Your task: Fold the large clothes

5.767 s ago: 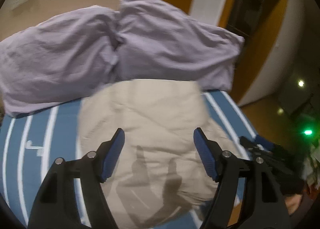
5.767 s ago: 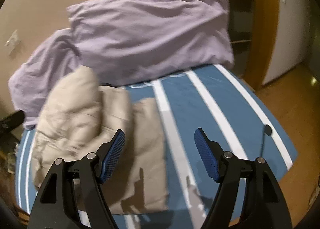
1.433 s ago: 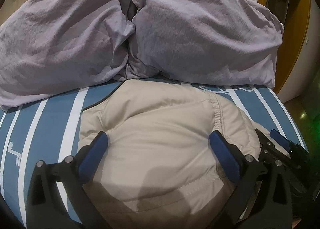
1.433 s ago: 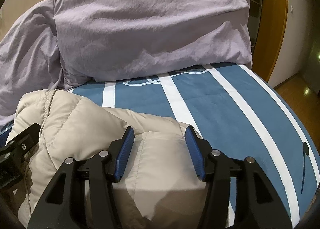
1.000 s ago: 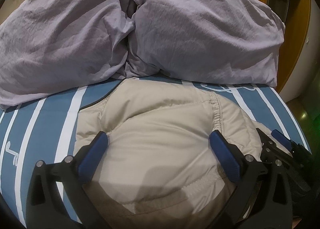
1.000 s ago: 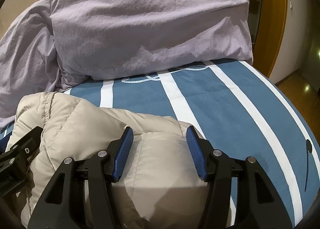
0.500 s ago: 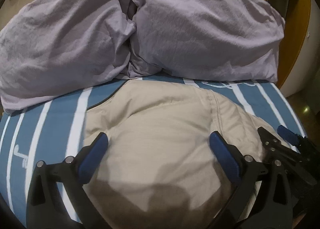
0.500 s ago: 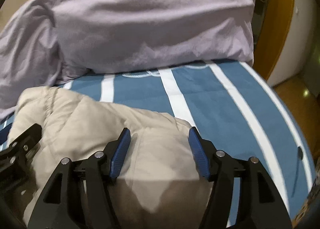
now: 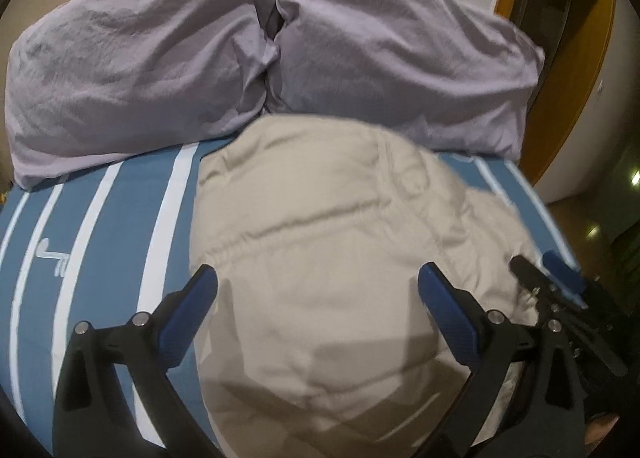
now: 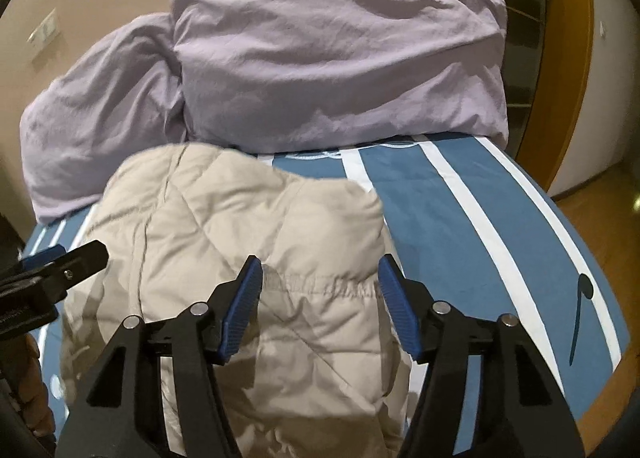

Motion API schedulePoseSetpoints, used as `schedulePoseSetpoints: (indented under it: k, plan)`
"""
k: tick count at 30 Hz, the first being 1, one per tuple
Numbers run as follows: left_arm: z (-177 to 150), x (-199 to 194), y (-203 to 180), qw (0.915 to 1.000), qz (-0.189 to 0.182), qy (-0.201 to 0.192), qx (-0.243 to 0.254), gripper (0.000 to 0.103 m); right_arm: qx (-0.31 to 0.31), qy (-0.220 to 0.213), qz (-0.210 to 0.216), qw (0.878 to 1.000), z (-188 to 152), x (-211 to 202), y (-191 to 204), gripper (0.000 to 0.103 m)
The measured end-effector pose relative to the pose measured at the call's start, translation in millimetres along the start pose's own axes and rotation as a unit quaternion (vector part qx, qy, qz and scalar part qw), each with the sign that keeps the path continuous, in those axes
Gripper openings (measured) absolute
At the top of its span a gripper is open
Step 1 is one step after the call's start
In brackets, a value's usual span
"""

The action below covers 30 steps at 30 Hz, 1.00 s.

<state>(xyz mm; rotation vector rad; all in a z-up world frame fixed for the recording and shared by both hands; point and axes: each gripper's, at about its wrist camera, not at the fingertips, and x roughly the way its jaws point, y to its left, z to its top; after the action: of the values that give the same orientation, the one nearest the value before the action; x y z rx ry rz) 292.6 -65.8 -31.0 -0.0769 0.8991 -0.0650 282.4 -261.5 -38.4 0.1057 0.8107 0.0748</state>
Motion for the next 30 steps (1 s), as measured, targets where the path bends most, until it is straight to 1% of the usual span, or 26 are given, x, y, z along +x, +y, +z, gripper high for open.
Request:
schedulePoseSetpoints:
  k: [2,5,7,15,30]
  plan:
    - [-6,5,-1,1.0,0.006,0.006,0.002,0.1,0.008,0.015,0.008,1.0,-4,8,-3,0.062]
    - [-10,8,-4,0.9999,0.014,0.004,0.009,0.101,0.005,0.024,0.009,1.0,-10,16,-4,0.062]
    - [-12,11,-5,0.9997,0.019,0.005,0.013,0.101,-0.002,0.024,0.004,1.0,-15,19,-1,0.062]
    - [-15,16,-6,0.9995,0.027,0.004,0.016,0.101,0.006,0.025,0.004,1.0,-21,25,-3,0.062]
    - [-19,18,-5,0.9995,0.027,-0.001,0.017,0.101,0.019,0.013,-0.008,1.0,-28,28,0,0.062]
